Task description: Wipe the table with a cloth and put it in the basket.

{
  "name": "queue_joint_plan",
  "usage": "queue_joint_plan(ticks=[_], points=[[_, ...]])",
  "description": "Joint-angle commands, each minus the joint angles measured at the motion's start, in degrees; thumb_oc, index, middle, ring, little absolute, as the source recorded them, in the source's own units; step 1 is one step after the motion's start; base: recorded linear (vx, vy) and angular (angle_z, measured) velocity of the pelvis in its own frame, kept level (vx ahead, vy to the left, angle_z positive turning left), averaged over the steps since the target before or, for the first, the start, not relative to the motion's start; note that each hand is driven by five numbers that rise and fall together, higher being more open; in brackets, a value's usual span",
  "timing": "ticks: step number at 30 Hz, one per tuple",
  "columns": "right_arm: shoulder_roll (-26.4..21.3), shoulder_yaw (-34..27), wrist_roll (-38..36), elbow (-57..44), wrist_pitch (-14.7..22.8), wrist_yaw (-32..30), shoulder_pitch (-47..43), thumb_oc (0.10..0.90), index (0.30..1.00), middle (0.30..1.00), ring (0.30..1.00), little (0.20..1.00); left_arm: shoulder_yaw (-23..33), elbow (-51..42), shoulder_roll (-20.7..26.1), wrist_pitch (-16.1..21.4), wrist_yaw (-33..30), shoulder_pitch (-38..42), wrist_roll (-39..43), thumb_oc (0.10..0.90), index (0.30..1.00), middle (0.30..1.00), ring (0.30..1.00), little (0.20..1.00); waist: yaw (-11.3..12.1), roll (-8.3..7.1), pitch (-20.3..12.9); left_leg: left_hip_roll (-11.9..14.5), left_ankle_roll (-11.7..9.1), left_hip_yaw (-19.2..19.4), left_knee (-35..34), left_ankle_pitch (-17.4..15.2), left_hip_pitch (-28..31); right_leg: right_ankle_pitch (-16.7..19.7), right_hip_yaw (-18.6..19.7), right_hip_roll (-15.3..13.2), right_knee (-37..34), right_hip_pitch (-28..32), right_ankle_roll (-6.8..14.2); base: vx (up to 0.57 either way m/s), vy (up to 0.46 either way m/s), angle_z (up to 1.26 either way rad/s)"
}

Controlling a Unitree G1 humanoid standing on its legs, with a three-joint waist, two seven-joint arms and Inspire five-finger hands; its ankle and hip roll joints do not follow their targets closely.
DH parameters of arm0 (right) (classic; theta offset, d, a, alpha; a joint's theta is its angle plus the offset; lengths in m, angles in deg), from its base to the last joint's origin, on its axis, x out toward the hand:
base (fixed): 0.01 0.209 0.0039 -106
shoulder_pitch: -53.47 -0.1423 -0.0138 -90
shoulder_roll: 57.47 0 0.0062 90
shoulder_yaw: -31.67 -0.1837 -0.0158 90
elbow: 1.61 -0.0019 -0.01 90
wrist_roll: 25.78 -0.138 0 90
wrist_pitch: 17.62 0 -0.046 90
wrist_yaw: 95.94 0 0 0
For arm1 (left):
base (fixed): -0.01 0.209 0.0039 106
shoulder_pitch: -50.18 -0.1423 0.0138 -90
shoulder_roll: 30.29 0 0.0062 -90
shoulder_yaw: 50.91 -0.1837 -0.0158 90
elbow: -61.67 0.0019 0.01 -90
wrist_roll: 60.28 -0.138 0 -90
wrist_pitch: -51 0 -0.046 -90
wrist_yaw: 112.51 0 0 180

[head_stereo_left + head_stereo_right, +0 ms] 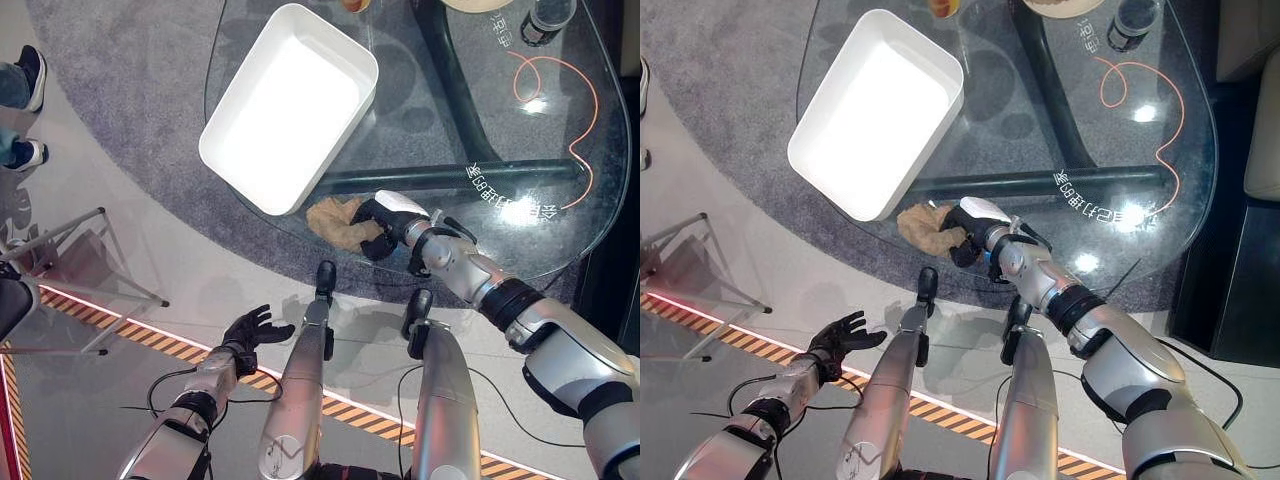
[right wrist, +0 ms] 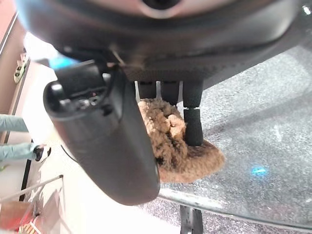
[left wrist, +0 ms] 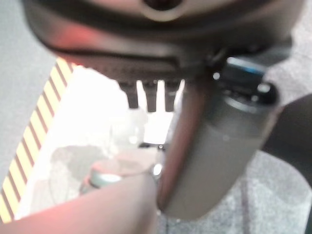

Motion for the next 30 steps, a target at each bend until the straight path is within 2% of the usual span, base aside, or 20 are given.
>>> queue_joint_plan(ticks=[1, 8, 12, 14, 17, 18, 24, 28, 30], points=[[2.0, 0.3, 0.3, -6.9, 5.3, 1.5, -0.9, 0.100, 0.300, 0.300, 0.300, 0.200, 0.5, 1.1, 1.5, -0.2, -0.2, -0.5, -1.8, 0.800, 0.900, 0.900, 0.900, 0.900, -0.6, -1.37, -1.0, -5.6, 4.7, 3.5, 9.0, -5.1, -0.7, 10.0, -1.9, 1.5, -12.2, 3.3, 2.0, 0.01, -0.002, 0.04], [1.7, -0.6, 0.4, -4.8, 3.7, -3.1, -0.7, 0.100, 0.300, 0.300, 0.300, 0.200, 0.2, 1.5, 1.7, -0.6, -0.1, 0.2, -1.4, 0.800, 0.900, 0.900, 0.900, 0.900, -0.7, -1.30, -1.0, -5.5, 4.8, 3.5, 9.1, -5.0, -0.7, 10.2, -1.8, 1.5, -12.0, 3.1, 2.1, 0.01, -0.002, 0.03], [1.3, -3.2, -0.8, -1.1, 2.4, -12.1, -1.1, 0.100, 0.300, 0.300, 0.300, 0.200, -0.2, 2.2, 1.6, -0.4, 0.0, 0.6, -0.9, 0.800, 0.900, 0.900, 0.900, 0.900, -0.8, -1.08, -1.0, -5.3, 4.9, 3.5, 9.3, -5.1, -1.0, 10.3, -1.7, 1.4, -11.5, 2.8, 2.2, 0.00, 0.000, 0.00], [0.6, -5.9, -0.4, 1.7, 1.3, -20.1, -1.7, 0.100, 0.300, 0.300, 0.300, 0.200, -0.4, 2.7, 1.4, 0.0, 0.0, 0.5, -0.6, 0.800, 0.900, 0.900, 0.900, 0.900, -0.8, -1.00, -1.0, -5.1, 5.0, 3.6, 9.6, -5.3, -1.3, 10.4, -1.6, 1.5, -11.1, 2.4, 2.2, 0.00, 0.000, 0.00], [0.1, -7.2, 0.8, 3.4, 1.3, -24.1, -2.3, 0.100, 0.300, 0.300, 0.300, 0.200, -0.4, 2.9, 1.4, 0.3, -0.1, 0.4, -0.4, 0.800, 0.900, 0.900, 0.900, 0.900, -0.8, -0.91, -1.0, -5.0, 5.1, 3.6, 9.8, -5.4, -1.4, 10.3, -1.5, 1.6, -10.9, 2.2, 2.3, 0.00, 0.000, 0.00], [-1.3, -9.1, 0.5, 5.5, 0.7, -29.1, -3.2, 0.100, 0.300, 0.300, 0.300, 0.200, -0.6, 3.1, 1.3, 0.7, -0.1, 0.1, -0.1, 0.800, 0.900, 0.900, 0.900, 0.900, -0.8, -0.77, -1.0, -4.8, 5.3, 3.6, 9.9, -5.6, -1.6, 10.3, -1.5, 1.6, -10.5, 2.0, 2.3, 0.00, 0.000, 0.00], [-5.6, -13.6, -1.0, 9.4, -0.8, -38.5, -5.4, 0.100, 0.300, 0.300, 0.300, 0.200, -0.8, 2.6, 1.8, 0.9, -0.4, -1.0, 0.6, 0.800, 0.900, 0.900, 0.900, 0.900, -0.8, -0.75, -1.0, -4.3, 5.7, 3.3, 11.2, -6.3, -2.5, 10.1, -1.2, 1.6, -9.1, 0.9, 2.4, 0.00, 0.000, 0.00], [-7.4, -15.7, -3.0, 11.1, -0.9, -40.9, -5.6, 0.100, 0.300, 0.300, 0.300, 0.200, -0.6, 2.1, 2.4, 0.9, 0.0, -1.6, 0.7, 0.800, 0.900, 0.900, 0.900, 0.900, -0.8, -0.79, -1.0, -4.2, 5.9, 3.1, 11.5, -6.5, -2.9, 10.0, -1.2, 1.7, -8.7, 0.5, 2.4, 0.00, 0.000, 0.00], [-8.8, -17.8, -4.5, 14.3, 0.2, -42.5, -5.8, 0.100, 0.300, 0.300, 0.300, 0.200, -0.8, 1.7, 2.8, 0.9, 0.1, -1.9, 0.9, 0.800, 0.900, 0.900, 0.900, 0.900, -0.8, -0.75, -1.0, -4.2, 6.1, 3.1, 11.7, -6.7, -3.2, 10.0, -1.2, 1.8, -8.5, 0.2, 2.3, 0.04, -0.015, 0.01]])
